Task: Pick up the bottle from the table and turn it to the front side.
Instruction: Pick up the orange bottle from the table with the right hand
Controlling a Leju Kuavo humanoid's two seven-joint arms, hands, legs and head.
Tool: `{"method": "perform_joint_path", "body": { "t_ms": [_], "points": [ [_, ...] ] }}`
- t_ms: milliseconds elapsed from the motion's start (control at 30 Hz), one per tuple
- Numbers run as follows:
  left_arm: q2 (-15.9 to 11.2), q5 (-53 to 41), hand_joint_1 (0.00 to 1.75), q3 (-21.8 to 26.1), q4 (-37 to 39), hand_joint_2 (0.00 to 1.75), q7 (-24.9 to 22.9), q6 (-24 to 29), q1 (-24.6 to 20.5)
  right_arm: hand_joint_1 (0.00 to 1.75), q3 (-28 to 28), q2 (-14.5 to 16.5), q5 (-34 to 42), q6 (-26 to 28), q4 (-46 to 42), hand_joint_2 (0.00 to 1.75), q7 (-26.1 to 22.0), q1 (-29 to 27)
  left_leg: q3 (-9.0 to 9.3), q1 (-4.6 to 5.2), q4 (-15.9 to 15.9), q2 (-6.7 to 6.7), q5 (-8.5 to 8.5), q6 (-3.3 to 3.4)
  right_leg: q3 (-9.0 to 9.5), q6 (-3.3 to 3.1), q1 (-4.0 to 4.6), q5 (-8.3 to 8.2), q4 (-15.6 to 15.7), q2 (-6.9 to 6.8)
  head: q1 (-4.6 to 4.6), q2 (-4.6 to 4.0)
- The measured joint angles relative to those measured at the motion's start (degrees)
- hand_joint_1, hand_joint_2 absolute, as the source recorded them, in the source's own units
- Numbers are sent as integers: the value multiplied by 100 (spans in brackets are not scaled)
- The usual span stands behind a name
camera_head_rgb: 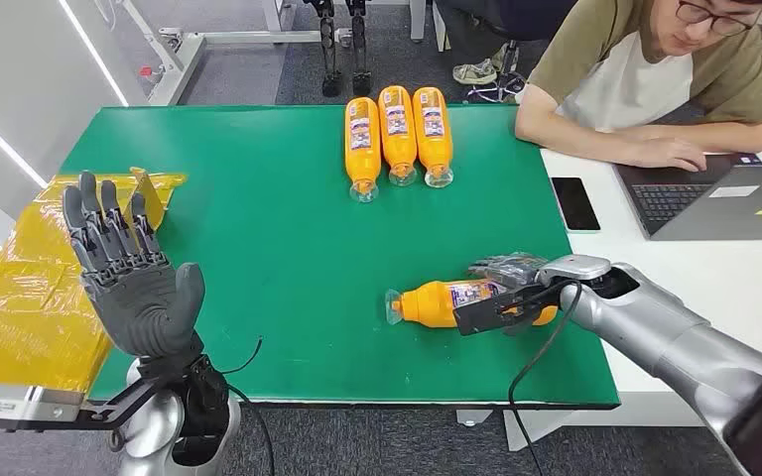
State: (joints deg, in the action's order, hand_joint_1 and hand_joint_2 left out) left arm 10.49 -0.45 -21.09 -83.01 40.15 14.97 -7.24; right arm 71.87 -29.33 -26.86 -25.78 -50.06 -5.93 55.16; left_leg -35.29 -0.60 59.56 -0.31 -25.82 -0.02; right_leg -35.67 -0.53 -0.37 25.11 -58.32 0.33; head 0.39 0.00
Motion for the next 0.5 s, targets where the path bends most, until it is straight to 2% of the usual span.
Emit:
{"method": "perform_joint_path", "body": {
  "t_ms": [67, 100, 200, 233, 367, 400, 500],
  "points": [
    [0, -4, 0, 0, 7, 175, 0, -2, 1, 0, 16, -1, 1, 64, 77, 175, -2, -53, 0, 0, 0, 0, 0, 0, 0, 0, 0, 0, 0, 0, 0, 0],
    [0, -6, 0, 0, 14, 175, 0, -3, 1, 13, 29, -1, 2, 126, 148, 175, -2, -105, 0, 0, 0, 1, 0, 0, 0, 0, 0, 0, 0, 1, 0, 0],
    [7, -20, 0, 0, 35, 175, 0, -7, 2, 137, 45, -1, -71, 379, 333, 175, 39, -268, 2, 0, 0, 2, -2, 1, 1, 1, 0, 1, 1, 2, 0, 0],
    [13, -30, 0, 0, 40, 175, 0, -9, 2, 168, 40, 3, -140, 503, 396, 175, 65, -322, 5, -1, 0, 3, -2, 2, 4, 1, 1, 1, 3, 3, 0, 0],
    [33, -72, 0, 0, 50, 175, 0, -31, 3, 167, -91, 54, -406, 1012, 606, 175, 160, -538, 37, -6, -4, 9, -17, 1, 37, 8, 4, 8, 10, 9, 1, 0],
    [34, -82, 0, 0, 50, 175, 0, -36, 4, 173, -151, 66, -458, 1120, 633, 175, 185, -591, 48, -6, -5, 10, -21, 2, 48, 11, 5, 11, 12, 11, 1, 0],
    [35, -112, 0, 0, 50, 175, 0, -49, 9, 175, -345, 93, -606, 1324, 660, 175, 248, -739, 74, -5, -7, 14, -24, 6, 76, 15, 6, 12, 19, 16, 0, 0]
  ]
}}
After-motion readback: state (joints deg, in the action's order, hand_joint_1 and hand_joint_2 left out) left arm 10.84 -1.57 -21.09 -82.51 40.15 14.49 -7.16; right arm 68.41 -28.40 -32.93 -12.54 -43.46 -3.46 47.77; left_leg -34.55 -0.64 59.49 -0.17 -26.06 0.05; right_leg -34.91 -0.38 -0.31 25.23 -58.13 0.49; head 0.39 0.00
